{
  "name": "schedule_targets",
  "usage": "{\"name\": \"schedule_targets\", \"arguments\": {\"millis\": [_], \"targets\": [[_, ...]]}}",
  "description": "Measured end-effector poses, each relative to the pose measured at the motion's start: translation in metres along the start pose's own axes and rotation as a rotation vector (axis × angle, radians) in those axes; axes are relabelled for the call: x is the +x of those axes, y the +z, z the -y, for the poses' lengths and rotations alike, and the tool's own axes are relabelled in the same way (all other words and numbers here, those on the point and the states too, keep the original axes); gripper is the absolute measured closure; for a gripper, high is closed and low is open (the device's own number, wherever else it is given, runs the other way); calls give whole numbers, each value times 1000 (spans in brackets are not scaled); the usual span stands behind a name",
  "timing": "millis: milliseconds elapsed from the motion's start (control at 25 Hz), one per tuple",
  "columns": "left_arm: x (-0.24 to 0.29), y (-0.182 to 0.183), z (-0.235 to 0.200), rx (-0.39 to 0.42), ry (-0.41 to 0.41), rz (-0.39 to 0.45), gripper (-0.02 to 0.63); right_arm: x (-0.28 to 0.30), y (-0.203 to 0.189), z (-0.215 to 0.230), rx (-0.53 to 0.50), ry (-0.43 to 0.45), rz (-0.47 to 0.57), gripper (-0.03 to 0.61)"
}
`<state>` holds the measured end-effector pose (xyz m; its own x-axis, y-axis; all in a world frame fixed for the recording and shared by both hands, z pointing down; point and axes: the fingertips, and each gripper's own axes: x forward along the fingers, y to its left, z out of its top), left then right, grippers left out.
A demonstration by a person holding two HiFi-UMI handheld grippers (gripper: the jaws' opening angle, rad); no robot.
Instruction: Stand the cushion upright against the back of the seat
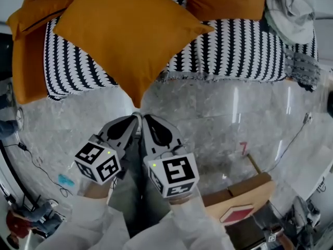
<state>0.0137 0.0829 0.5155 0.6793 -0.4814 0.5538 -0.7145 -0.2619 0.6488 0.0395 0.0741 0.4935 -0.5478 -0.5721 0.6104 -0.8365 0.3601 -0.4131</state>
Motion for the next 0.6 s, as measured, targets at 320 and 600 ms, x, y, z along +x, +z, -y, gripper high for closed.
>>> {"name": "schedule_targets", "arguments": {"millis": [320, 600], "targets": [[23, -9, -15, -9, 32, -15, 604, 12, -9, 14, 29, 9, -5, 565], [31, -12, -24, 20, 72, -32, 600, 15, -16, 18, 66, 9, -17, 565]]}}
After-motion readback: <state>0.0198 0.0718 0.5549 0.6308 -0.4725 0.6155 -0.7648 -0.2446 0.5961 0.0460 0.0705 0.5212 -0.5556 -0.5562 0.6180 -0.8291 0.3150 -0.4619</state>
